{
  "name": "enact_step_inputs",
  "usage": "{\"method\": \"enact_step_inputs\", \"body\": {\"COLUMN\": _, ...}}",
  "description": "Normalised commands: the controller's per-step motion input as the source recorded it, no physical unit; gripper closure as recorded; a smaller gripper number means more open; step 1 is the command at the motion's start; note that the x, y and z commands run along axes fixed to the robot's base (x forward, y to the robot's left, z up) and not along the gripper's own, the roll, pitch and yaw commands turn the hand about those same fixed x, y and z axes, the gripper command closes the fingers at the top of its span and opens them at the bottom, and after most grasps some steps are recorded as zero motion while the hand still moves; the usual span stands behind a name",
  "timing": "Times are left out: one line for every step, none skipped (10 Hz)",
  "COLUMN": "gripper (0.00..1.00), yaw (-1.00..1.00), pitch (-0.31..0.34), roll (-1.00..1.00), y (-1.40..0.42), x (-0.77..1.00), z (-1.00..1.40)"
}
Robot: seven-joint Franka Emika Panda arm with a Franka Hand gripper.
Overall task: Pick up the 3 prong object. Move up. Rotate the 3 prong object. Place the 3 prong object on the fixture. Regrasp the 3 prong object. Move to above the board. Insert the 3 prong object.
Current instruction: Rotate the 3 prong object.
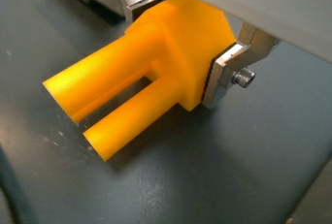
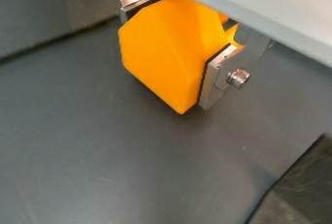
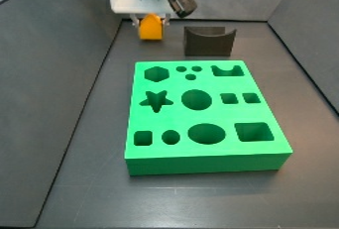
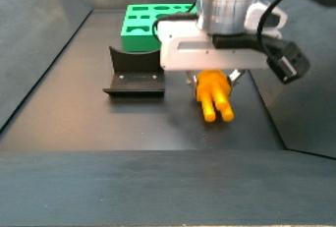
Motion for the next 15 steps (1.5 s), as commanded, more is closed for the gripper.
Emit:
{"method": "enact_step_inputs", "body": {"gripper": 0.0, "yaw": 0.0, "pitch": 0.0, "roll": 0.0, "y": 0.0, "x": 0.0, "z": 0.0}}
{"method": "enact_step_inputs", "body": {"gripper": 0.0, "yaw": 0.0, "pitch": 0.0, "roll": 0.0, "y": 0.0, "x": 0.0, "z": 1.0}}
{"method": "enact_step_inputs", "body": {"gripper": 0.0, "yaw": 0.0, "pitch": 0.01, "roll": 0.0, "y": 0.0, "x": 0.0, "z": 1.0}}
{"method": "enact_step_inputs", "body": {"gripper": 0.0, "yaw": 0.0, "pitch": 0.021, "roll": 0.0, "y": 0.0, "x": -0.01, "z": 1.0}}
{"method": "enact_step_inputs", "body": {"gripper": 0.0, "yaw": -0.01, "pitch": 0.039, "roll": 0.01, "y": 0.0, "x": -0.01, "z": 1.0}}
{"method": "enact_step_inputs", "body": {"gripper": 0.0, "yaw": -0.02, "pitch": 0.052, "roll": 0.02, "y": 0.01, "x": -0.02, "z": 1.0}}
{"method": "enact_step_inputs", "body": {"gripper": 0.0, "yaw": -0.02, "pitch": 0.06, "roll": 0.03, "y": 0.01, "x": -0.02, "z": 1.0}}
{"method": "enact_step_inputs", "body": {"gripper": 0.0, "yaw": -0.03, "pitch": 0.06, "roll": 0.04, "y": 0.01, "x": -0.03, "z": 1.0}}
{"method": "enact_step_inputs", "body": {"gripper": 0.0, "yaw": -0.02, "pitch": 0.056, "roll": 0.05, "y": 0.01, "x": -0.03, "z": 0.89}}
{"method": "enact_step_inputs", "body": {"gripper": 0.0, "yaw": -0.02, "pitch": 0.059, "roll": 0.05, "y": 0.01, "x": -0.03, "z": 0.67}}
{"method": "enact_step_inputs", "body": {"gripper": 0.0, "yaw": -0.02, "pitch": 0.061, "roll": 0.06, "y": 0.01, "x": -0.03, "z": 0.51}}
{"method": "enact_step_inputs", "body": {"gripper": 0.0, "yaw": 1.0, "pitch": 0.0, "roll": 0.0, "y": 0.0, "x": 0.0, "z": 0.0}}
{"method": "enact_step_inputs", "body": {"gripper": 0.0, "yaw": 1.0, "pitch": 0.0, "roll": 0.0, "y": 0.0, "x": 0.0, "z": -0.16}}
{"method": "enact_step_inputs", "body": {"gripper": 0.0, "yaw": 1.0, "pitch": -0.001, "roll": 0.0, "y": 0.0, "x": 0.04, "z": -0.25}}
{"method": "enact_step_inputs", "body": {"gripper": 0.0, "yaw": 1.0, "pitch": -0.002, "roll": 0.0, "y": 0.0, "x": 0.05, "z": -0.18}}
